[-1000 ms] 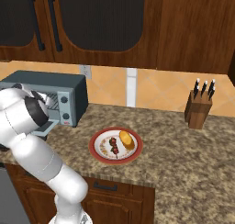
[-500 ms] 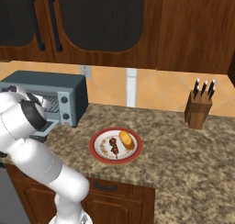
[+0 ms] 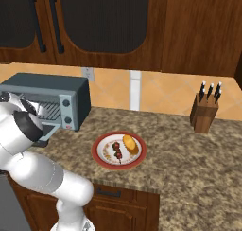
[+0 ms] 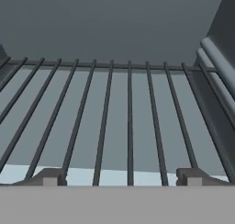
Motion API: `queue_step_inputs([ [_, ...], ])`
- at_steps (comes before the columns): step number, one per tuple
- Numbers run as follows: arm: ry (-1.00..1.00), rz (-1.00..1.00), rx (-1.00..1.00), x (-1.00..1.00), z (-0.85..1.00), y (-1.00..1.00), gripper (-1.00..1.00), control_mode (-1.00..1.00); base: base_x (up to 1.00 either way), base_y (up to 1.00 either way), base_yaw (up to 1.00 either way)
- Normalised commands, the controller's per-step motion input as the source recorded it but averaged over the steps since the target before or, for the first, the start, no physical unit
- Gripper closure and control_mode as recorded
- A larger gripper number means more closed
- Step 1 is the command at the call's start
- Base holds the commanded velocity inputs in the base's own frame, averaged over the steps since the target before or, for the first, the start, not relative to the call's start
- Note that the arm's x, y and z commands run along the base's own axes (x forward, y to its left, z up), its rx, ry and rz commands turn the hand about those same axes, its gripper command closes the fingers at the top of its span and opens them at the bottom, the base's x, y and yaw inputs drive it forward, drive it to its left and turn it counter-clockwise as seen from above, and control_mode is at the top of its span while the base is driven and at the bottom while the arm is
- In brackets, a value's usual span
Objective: Pick up the kebab skewer and baguette bread, and place them inside the toaster oven. Close the toaster oven door and start by setting the timer.
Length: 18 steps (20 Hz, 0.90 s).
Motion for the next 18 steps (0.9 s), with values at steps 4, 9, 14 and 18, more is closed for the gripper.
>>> queue_step_inputs([
  [4, 0.01, 0.0, 0.0, -0.72, -0.76, 0.0, -1.0, -1.0, 0.0, 0.0, 0.0],
  [9, 0.12, 0.0, 0.0, -0.56, -0.56, 0.0, -1.0, -1.0, 0.0, 0.0, 0.0],
  [14, 0.16, 0.0, 0.0, -0.59, -0.55, -0.01, -1.0, -1.0, 0.0, 0.0, 0.0],
  [18, 0.14, 0.0, 0.0, -0.45, -0.49, 0.0, -1.0, -1.0, 0.0, 0.0, 0.0],
])
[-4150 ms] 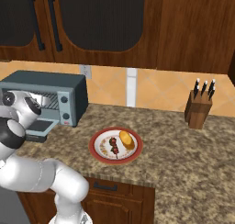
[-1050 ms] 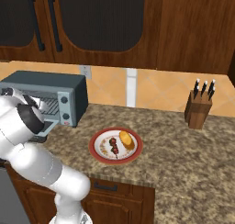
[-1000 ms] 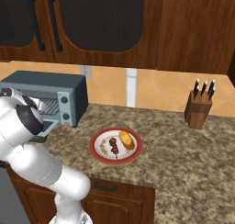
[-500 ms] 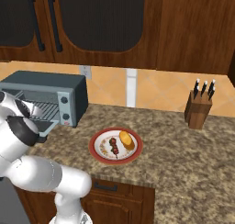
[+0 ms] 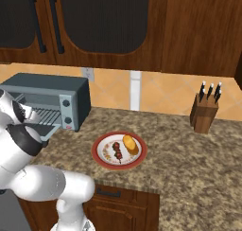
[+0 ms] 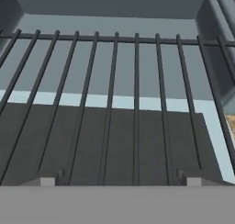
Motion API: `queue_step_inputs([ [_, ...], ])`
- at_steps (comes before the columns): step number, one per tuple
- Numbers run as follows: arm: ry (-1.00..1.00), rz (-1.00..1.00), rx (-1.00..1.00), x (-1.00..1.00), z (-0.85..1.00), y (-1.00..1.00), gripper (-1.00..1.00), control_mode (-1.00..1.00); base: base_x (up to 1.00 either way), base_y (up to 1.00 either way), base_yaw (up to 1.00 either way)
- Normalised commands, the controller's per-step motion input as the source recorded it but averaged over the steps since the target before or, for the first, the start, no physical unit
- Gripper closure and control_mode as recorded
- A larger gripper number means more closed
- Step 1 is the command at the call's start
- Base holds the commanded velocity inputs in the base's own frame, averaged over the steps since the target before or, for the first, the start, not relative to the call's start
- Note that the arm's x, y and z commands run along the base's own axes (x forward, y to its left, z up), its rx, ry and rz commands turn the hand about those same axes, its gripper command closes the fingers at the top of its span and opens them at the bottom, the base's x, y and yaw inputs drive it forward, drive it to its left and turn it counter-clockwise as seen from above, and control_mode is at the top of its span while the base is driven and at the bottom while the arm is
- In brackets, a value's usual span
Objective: Pick up the kebab skewer and baguette bread, and place them inside the toaster oven. Close the toaster oven door and start by setting the timer.
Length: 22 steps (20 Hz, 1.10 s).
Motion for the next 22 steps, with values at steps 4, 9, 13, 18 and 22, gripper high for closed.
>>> queue_step_inputs([
  [4, 0.07, 0.0, 0.0, -0.3, -0.31, 0.0, -1.0, -1.0, 0.0, 0.0, 0.0],
  [9, 0.05, 0.0, 0.0, -0.17, -0.15, 0.0, -1.0, -1.0, 0.0, 0.0, 0.0],
  [13, 0.0, 0.0, 0.0, -0.21, 0.16, -0.44, -1.0, -1.0, 0.0, 0.0, 0.0],
  [18, -0.02, 0.0, 0.02, -0.88, 0.42, -0.86, -1.0, -1.0, 0.0, 0.0, 0.0],
  [22, 0.02, -0.02, 0.05, -0.66, 0.38, -1.0, -1.0, -1.0, 0.0, 0.0, 0.0],
])
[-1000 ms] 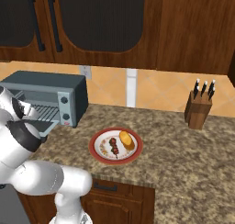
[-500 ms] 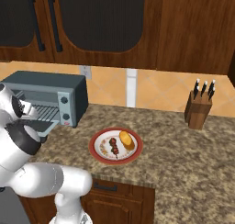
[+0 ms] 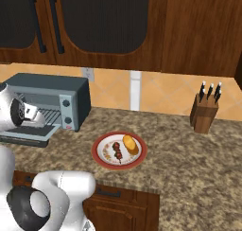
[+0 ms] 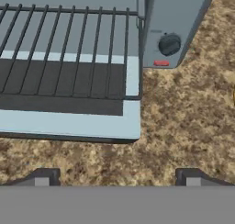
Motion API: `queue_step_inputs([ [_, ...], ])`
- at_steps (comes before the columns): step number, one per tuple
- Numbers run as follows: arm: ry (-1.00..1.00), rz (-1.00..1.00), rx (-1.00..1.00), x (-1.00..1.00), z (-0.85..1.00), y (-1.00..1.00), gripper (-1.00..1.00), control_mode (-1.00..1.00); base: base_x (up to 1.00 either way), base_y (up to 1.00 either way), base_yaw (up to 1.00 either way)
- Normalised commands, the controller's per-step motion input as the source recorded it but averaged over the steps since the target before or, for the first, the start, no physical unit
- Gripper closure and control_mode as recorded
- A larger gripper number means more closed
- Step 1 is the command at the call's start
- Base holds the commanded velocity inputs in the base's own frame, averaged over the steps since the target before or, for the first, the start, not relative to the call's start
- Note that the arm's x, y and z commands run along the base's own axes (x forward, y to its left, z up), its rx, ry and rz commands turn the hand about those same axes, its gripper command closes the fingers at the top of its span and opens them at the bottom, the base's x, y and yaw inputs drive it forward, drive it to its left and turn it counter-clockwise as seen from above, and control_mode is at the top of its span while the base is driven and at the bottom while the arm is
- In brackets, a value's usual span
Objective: Pick up the kebab skewer and baguette bread, and place them inside the toaster oven. Close the toaster oven door and start by setting the timer.
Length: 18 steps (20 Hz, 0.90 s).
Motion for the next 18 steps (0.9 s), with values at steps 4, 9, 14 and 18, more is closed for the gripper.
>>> queue_step_inputs([
  [4, 0.03, -0.02, 0.04, -0.28, 0.28, -1.0, -1.0, -1.0, 0.0, 0.0, 0.0],
  [9, 0.02, 0.0, 0.0, -0.09, 0.12, -0.97, -1.0, -1.0, 0.0, 0.0, 0.0],
  [14, 0.05, 0.0, 0.0, 0.0, 0.02, -0.46, -1.0, -1.0, 0.0, 0.0, 0.0],
  [18, 0.04, 0.03, 0.0, 0.09, 0.0, -0.51, -1.0, -1.0, 0.0, 0.0, 0.0],
])
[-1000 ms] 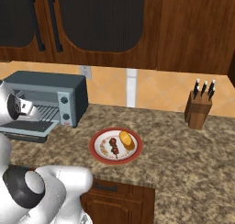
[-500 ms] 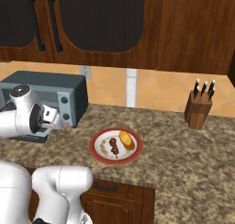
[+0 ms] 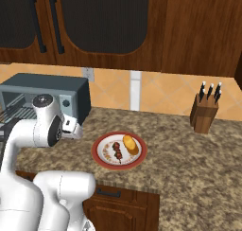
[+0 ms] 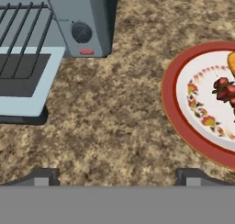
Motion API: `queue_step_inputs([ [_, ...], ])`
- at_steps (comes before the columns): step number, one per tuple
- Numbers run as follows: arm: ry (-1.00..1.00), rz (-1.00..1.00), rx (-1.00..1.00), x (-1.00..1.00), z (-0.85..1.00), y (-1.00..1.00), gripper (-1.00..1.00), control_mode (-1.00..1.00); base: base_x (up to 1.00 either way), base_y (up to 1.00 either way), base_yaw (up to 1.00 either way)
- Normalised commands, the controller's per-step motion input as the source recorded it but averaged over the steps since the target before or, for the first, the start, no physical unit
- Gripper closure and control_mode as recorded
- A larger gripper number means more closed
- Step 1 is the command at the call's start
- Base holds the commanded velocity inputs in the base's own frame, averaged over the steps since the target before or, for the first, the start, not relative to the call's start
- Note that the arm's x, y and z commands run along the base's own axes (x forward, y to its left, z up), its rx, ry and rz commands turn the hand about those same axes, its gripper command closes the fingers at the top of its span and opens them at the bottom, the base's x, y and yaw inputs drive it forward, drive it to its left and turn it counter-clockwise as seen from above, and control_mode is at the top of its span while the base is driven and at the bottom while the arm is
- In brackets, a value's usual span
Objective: Pick up the kebab skewer and baguette bread, and place them inside the toaster oven. Close the toaster oven door and start by setting the timer.
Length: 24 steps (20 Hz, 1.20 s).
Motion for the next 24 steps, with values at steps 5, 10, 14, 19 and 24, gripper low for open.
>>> queue_step_inputs([
  [5, 0.03, 0.08, 0.0, 0.06, 0.0, -0.51, -1.0, -1.0, 0.0, 0.0, 0.0],
  [10, 0.02, 0.07, 0.0, 0.16, 0.0, -0.45, -1.0, -1.0, 0.0, 0.0, 0.0],
  [14, 0.02, 0.05, 0.0, 0.19, 0.0, -0.42, -1.0, -1.0, 0.0, 0.0, 0.0],
  [19, 0.0, 0.03, 0.0, 0.14, -0.02, -0.33, -1.0, -1.0, 0.0, 0.0, 0.0],
  [24, 0.0, 0.0, 0.0, 0.06, -0.26, -0.36, -1.0, -1.0, 0.0, 0.0, 0.0],
])
